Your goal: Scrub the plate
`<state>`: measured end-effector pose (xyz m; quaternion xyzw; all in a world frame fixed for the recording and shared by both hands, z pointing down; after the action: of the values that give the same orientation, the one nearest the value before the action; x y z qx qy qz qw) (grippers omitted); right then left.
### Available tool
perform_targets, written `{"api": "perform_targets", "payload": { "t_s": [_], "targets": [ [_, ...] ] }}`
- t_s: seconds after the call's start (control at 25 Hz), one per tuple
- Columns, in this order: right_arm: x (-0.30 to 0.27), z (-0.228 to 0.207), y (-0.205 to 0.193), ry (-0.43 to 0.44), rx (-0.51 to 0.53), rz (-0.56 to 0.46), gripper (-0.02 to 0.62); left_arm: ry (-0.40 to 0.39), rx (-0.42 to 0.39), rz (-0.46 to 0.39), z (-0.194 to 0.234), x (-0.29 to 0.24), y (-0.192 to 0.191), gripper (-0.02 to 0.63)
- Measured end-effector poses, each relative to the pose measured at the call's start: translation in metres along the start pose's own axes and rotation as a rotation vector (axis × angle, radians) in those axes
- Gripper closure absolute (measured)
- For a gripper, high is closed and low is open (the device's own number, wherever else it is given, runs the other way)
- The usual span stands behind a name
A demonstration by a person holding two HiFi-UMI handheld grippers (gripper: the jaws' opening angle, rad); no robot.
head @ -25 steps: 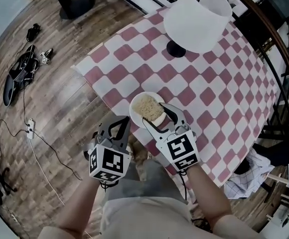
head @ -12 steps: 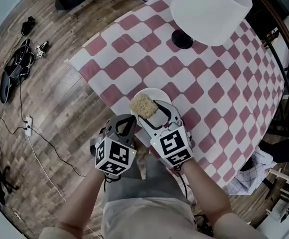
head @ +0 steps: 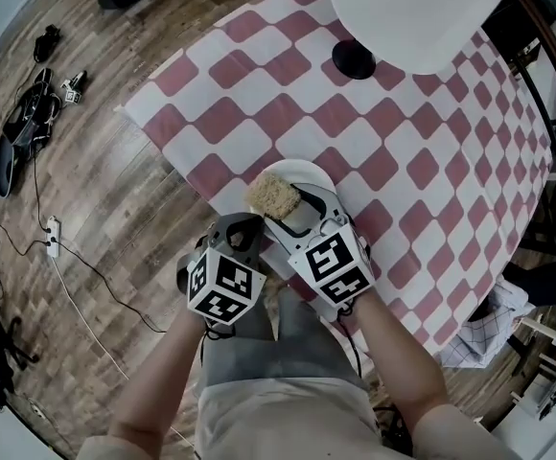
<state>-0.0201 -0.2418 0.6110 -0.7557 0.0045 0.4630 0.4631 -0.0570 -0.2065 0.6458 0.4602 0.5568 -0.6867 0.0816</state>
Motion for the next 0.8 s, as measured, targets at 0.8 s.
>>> {"api": "perform_targets", "payload": {
  "t_s": [0.8],
  "targets": [
    [0.066,-0.073,-0.003,-0.352,-0.035,-0.021,0.339,-0.006,0.038,-0.005,0.002,-0.003,-0.004,0.592]
  ]
}}
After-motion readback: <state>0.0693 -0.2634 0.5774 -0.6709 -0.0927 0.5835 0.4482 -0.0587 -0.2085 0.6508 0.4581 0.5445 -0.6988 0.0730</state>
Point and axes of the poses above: the fingertips, and each gripper's own axes: x backward along the fingers, z to its left, y out of its top, the point moved 2 cm from there along x, backward along the fingers, and after that the axes turned 9 degrees about -x, right-handed, at the moved point
